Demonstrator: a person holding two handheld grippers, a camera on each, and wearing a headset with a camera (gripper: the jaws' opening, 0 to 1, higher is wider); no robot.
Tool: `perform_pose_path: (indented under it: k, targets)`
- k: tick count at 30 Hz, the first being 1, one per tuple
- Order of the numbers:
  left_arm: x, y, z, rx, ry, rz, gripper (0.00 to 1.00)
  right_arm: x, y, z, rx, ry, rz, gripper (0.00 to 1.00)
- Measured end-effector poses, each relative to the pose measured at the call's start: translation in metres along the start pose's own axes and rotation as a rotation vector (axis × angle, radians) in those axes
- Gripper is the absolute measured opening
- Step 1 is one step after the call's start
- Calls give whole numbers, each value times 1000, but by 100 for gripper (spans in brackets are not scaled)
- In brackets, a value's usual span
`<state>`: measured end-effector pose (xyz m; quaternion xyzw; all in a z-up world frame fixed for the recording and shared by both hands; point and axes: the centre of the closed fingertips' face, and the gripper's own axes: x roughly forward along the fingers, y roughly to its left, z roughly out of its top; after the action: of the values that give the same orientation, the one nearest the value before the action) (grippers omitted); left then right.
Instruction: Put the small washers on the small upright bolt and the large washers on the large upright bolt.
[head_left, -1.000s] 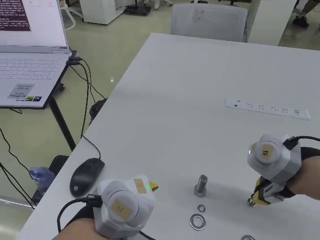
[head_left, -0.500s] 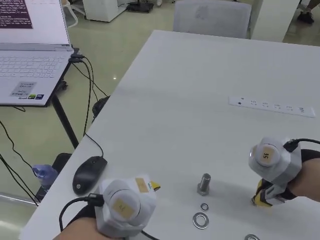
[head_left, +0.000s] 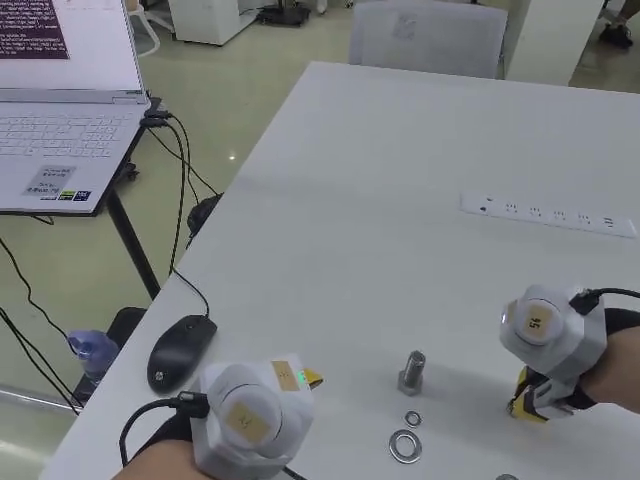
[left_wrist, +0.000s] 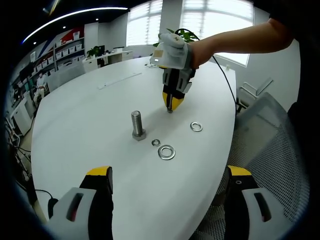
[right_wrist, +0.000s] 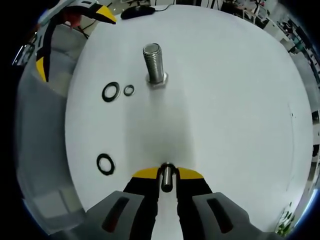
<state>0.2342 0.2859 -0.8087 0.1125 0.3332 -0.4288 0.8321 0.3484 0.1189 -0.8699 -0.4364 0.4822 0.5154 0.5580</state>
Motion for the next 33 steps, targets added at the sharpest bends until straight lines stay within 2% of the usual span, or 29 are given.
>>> perform_pose_path:
  k: [33]
  targets:
    - [-2, -2, -1, -3, -1, 5, 90, 0, 3, 1, 7, -5, -3, 15]
